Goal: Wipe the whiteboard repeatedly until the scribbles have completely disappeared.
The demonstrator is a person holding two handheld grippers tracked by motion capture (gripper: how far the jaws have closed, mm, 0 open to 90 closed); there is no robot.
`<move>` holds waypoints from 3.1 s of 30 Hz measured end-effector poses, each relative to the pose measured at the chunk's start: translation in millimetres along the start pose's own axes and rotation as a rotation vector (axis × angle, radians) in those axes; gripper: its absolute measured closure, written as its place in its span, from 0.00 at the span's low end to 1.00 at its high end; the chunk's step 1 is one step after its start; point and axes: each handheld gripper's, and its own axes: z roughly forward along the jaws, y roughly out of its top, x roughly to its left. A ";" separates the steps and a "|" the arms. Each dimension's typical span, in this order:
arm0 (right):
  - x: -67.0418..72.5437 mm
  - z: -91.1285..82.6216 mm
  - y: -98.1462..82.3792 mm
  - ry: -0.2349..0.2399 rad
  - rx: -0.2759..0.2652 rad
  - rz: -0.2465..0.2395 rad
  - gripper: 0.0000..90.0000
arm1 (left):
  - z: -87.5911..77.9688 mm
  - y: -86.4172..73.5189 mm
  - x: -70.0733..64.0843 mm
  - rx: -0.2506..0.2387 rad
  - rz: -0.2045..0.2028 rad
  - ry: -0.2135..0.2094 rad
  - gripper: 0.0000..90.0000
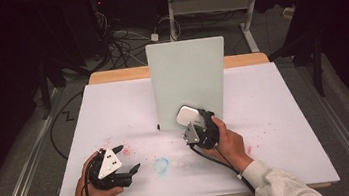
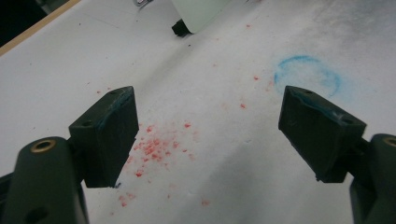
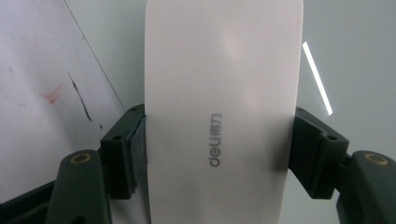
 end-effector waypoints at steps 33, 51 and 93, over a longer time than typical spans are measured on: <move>-9.0 -2.1 -19.2 -0.016 0.017 -0.012 0.34 | 1.1 1.3 -0.6 -0.001 0.004 -0.002 0.22; 2.4 1.1 -0.9 -0.001 -0.016 -0.019 0.34 | -2.9 -1.0 0.4 -0.004 -0.003 0.002 0.22; -19.3 -6.2 -34.9 -0.035 0.078 0.009 0.34 | -0.5 1.8 -0.6 0.002 0.002 0.011 0.22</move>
